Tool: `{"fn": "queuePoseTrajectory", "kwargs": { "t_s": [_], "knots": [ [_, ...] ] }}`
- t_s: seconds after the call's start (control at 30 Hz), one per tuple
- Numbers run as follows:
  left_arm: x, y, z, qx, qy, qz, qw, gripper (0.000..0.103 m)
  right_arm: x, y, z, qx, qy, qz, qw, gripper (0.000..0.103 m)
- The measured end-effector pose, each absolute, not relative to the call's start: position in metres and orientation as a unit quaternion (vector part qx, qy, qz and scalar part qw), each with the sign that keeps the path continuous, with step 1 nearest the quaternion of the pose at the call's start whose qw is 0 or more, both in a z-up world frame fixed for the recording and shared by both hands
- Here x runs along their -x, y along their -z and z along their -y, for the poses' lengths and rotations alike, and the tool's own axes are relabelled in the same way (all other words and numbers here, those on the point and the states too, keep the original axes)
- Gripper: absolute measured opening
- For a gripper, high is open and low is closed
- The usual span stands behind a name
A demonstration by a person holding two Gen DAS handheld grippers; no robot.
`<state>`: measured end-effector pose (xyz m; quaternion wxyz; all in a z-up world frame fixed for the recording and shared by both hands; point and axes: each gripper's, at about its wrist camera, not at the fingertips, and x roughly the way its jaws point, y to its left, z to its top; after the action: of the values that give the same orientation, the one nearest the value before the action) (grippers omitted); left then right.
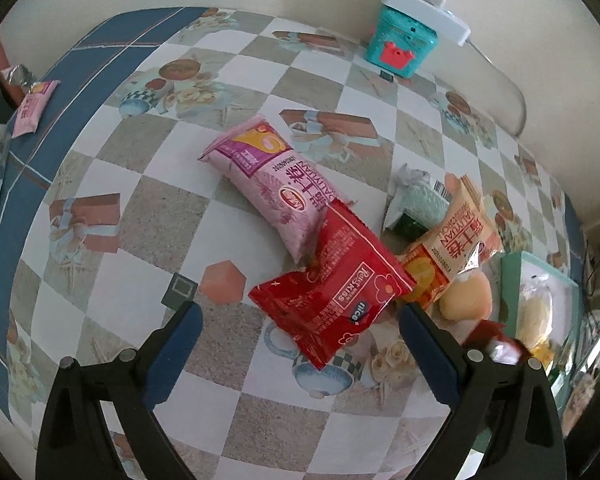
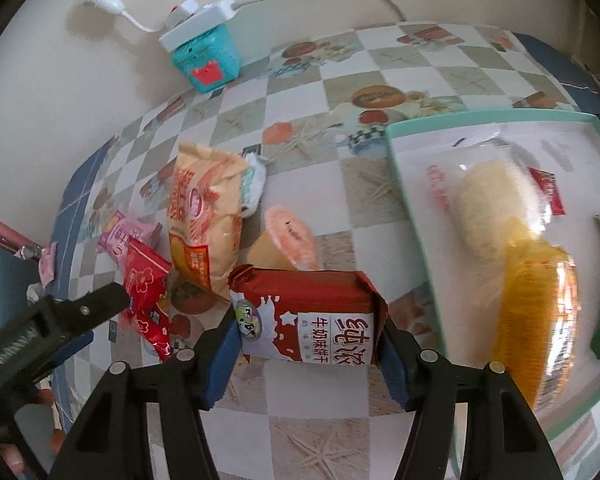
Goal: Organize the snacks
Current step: 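Reach the right gripper to the red-and-white milk biscuit box and close, then lift the milk biscuit box with the right gripper while the left grasps the red candy bag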
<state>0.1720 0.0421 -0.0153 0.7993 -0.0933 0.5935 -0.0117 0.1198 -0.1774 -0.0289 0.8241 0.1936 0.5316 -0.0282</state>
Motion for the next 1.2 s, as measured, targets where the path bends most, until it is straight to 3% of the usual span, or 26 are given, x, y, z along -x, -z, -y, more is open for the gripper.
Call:
{"fn": "queuePoseTrajectory", "kwargs": {
  "t_s": [0.1,0.17,0.3,0.43,0.53,0.63,0.87,1.2],
  "knots": [
    [-0.172,0.018,-0.037,0.074,0.009,-0.597,0.799,0.098,-0.117,0.024,0.184,-0.201,0.031,-0.529,0.824,0.065],
    [-0.172,0.021,-0.030,0.061,0.017,-0.600,0.797,0.089,-0.115,0.021,0.187,-0.205,0.031,-0.527,0.824,0.065],
    [-0.173,0.026,-0.016,0.026,0.019,-0.607,0.794,0.085,-0.114,0.018,0.191,-0.211,0.031,-0.523,0.825,0.065],
    [-0.175,0.031,-0.007,0.015,0.022,-0.608,0.793,0.062,-0.113,0.016,0.191,-0.213,0.029,-0.522,0.825,0.065],
    [-0.177,0.037,-0.002,-0.005,0.013,-0.609,0.793,0.060,-0.112,0.016,0.192,-0.217,0.028,-0.522,0.824,0.065],
    [-0.178,0.040,0.001,-0.017,0.002,-0.611,0.791,0.049,-0.112,0.015,0.194,-0.220,0.028,-0.521,0.824,0.065],
    [-0.175,0.036,-0.006,0.003,0.000,-0.606,0.796,0.040,-0.111,0.014,0.196,-0.229,0.026,-0.522,0.821,0.065],
    [-0.173,0.014,-0.008,0.023,0.000,-0.588,0.809,0.039,-0.110,0.005,0.194,-0.230,0.013,-0.514,0.826,0.065]
  ]
}}
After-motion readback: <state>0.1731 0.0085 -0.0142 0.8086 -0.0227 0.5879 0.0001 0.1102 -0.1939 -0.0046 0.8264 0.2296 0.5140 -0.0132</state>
